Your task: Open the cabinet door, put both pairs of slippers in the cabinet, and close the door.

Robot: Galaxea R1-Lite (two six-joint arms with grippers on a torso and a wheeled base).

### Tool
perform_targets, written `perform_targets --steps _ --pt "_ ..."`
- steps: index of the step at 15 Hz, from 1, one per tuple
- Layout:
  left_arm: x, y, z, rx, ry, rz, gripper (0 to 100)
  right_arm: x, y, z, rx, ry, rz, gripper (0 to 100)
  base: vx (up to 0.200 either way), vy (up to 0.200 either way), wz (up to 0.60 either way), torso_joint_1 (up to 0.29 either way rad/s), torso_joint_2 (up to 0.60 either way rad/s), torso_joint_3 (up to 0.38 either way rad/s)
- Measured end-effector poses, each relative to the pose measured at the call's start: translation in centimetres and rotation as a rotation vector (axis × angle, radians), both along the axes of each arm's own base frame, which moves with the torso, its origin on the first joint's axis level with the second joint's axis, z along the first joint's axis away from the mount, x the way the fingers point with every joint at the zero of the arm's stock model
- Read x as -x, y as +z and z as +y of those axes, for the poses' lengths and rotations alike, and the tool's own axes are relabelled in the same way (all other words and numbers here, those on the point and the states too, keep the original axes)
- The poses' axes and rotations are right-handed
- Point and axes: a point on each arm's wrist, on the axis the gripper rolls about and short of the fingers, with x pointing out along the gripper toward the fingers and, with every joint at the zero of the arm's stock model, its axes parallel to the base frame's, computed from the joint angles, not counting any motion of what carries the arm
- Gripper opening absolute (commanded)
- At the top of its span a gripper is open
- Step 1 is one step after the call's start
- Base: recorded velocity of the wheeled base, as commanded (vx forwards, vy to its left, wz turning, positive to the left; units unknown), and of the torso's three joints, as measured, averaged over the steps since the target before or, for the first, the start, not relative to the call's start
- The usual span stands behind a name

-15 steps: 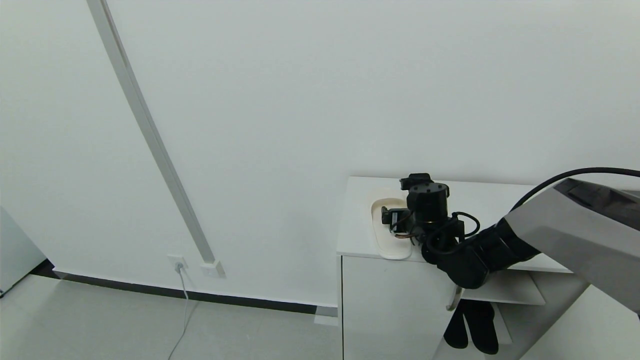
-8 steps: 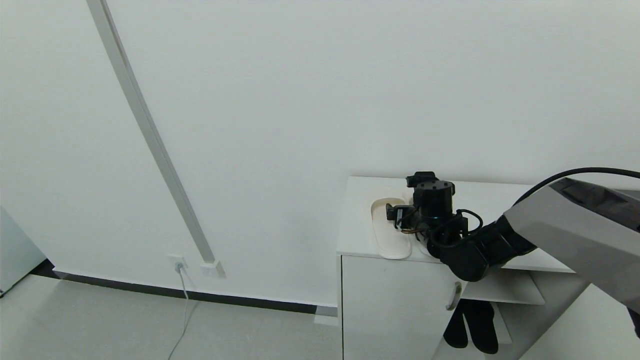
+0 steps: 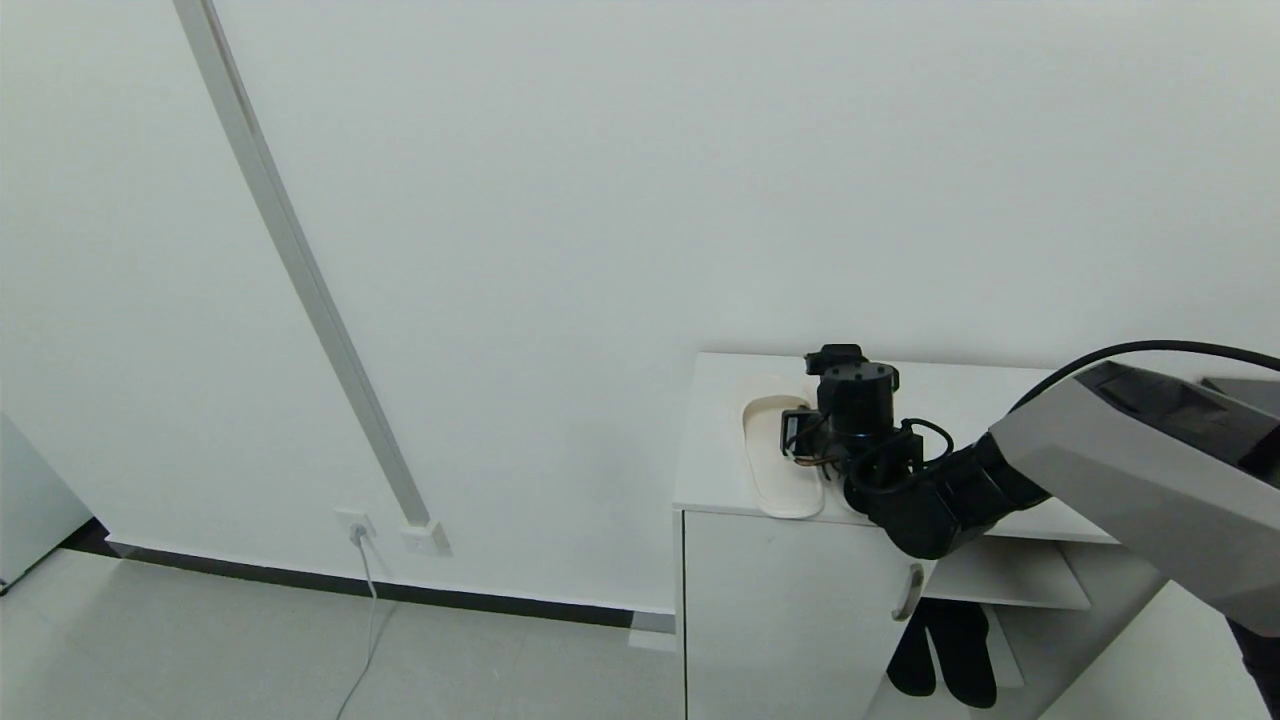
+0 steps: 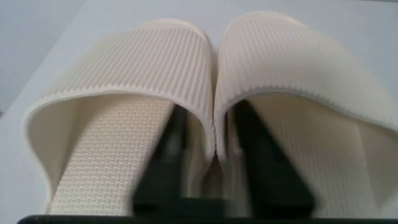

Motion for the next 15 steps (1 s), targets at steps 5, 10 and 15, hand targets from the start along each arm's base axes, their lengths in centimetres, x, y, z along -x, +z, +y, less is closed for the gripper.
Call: perform_targets --steps 5,10,15 --pt "0.0 0.0 0.0 0.0 0.0 0.0 0 0.3 0.3 -0.1 -0.001 -0.001 -0.004 0 0.0 0.0 0.0 0.0 0.0 0.0" --pt "0.0 0.0 0.0 -0.001 0.0 0.0 0 3.5 2.3 0.0 -0.01 0.054 -0.011 0 0.0 0.0 0.0 0.0 0.0 0.0" --pt "0.0 0.0 0.0 -0.001 0.0 0.0 0 9.7 3.4 -1.0 -0.011 0.23 0.051 0 0.0 0.0 0.0 0.0 0.0 0.0"
